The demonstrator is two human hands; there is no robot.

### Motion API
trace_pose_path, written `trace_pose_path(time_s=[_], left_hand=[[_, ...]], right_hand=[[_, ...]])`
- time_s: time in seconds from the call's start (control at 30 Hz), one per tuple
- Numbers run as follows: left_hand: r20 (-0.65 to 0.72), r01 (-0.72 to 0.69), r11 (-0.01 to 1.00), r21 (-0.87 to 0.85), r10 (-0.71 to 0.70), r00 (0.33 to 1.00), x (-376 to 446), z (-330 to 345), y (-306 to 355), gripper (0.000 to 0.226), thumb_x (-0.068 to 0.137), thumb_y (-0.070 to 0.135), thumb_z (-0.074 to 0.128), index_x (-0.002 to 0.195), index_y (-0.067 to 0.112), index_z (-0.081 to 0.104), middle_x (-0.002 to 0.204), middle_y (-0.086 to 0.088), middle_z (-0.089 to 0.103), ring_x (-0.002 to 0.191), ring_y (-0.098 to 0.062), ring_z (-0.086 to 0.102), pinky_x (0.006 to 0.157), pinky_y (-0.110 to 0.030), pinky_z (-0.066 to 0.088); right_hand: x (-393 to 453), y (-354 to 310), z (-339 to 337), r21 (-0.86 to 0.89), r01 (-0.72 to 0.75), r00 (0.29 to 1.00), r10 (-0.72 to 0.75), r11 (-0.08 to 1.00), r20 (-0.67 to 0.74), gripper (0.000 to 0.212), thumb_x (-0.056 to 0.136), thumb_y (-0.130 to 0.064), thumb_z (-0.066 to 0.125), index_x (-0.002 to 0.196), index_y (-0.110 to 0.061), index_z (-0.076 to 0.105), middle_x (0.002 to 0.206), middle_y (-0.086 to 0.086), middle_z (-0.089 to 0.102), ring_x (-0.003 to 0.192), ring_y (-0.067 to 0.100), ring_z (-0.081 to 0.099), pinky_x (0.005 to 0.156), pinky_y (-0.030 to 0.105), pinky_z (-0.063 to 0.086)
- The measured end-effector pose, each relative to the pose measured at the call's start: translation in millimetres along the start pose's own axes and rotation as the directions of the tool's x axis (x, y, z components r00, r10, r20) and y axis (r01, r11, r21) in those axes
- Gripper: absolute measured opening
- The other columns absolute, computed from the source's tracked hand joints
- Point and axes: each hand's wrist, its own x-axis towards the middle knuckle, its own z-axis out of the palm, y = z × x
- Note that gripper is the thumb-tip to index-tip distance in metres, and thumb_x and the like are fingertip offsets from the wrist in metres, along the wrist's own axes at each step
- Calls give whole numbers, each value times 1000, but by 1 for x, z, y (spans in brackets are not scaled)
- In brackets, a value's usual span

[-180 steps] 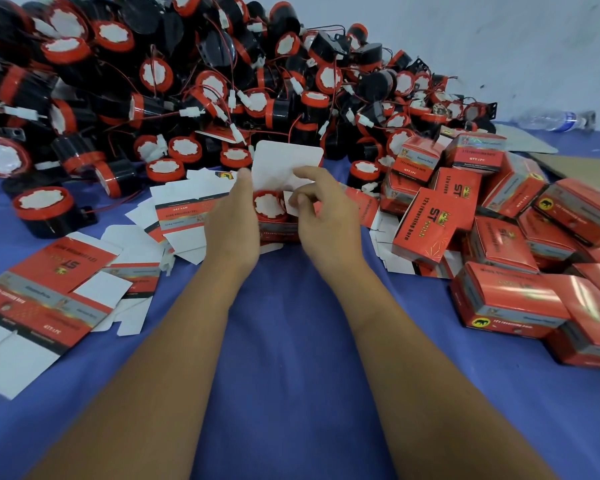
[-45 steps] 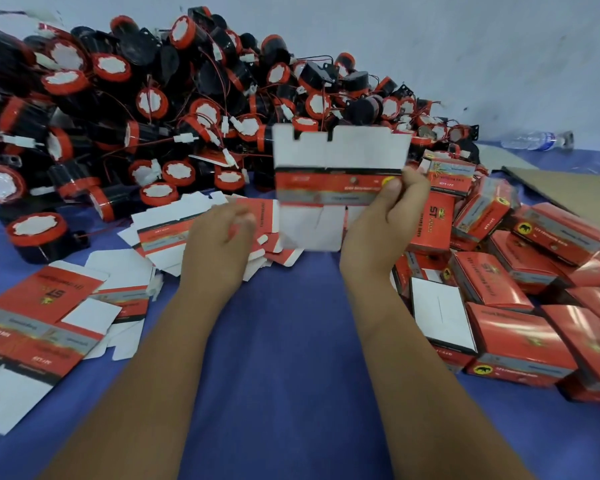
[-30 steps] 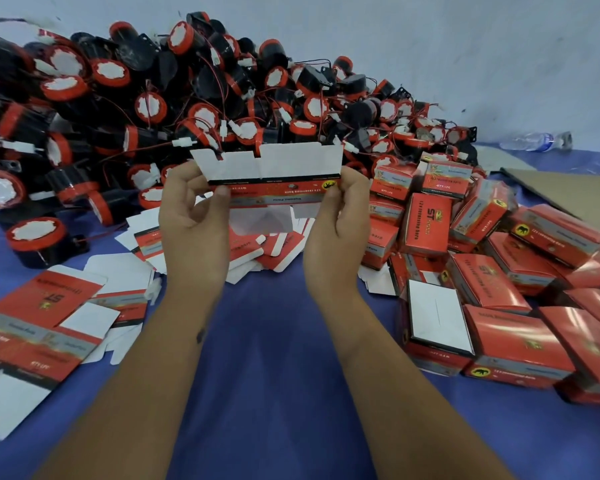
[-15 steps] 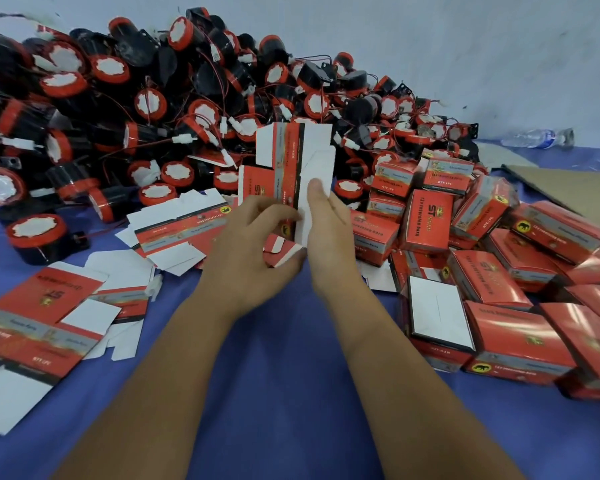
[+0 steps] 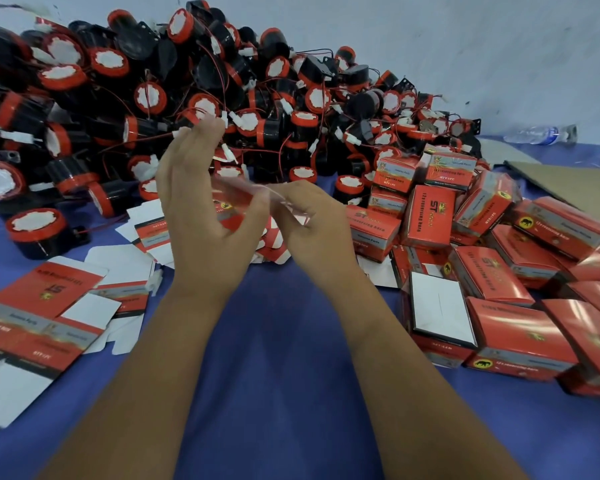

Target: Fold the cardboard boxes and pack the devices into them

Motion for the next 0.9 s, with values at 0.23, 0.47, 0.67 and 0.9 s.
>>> trace_pose_path(time_s=[0.23, 0.47, 0.67, 0.9], left_hand=[[-102, 50, 999, 0, -50, 994, 3, 0, 0, 12, 95, 29, 65, 91, 18, 60, 95, 21, 49, 94, -1, 47, 91, -29, 42], [-114, 251, 908, -337, -304, 946, 4, 1, -1, 23, 98, 10, 55, 94, 30, 45, 94, 11, 51, 88, -1, 52, 88, -18, 47], [-31, 387, 792, -472, -454, 890, 8, -5, -18, 29, 86, 6, 67, 101, 24, 50, 93, 5, 54, 88, -9, 57, 83, -20, 48], [236, 630, 531, -567, -628, 742, 7, 1, -19, 23, 97, 26, 53, 111, 28, 72, 104, 13, 73, 88, -4, 69, 69, -22, 54]], right_hand=[[-2, 2, 1, -81, -44, 998, 40, 996, -49, 43, 88, -6, 65, 129, -16, 61, 122, -3, 63, 113, 8, 55, 96, 22, 45], [-2, -4, -1, 269, -245, 968, 252, 932, 9, 70, 87, -2, 68, 142, -33, 40, 135, -12, 50, 119, -5, 50, 89, 10, 45], [-7, -2, 8, 287, -238, 971, 221, 928, 91, 64, 90, -2, 62, 147, -18, 38, 139, -11, 42, 106, -33, 39, 81, -4, 37], [-14, -5, 22, 168, -210, 971, 185, 963, 153, 76, 87, -36, 54, 155, -27, 22, 155, -8, 30, 142, 9, 30, 117, 40, 31]])
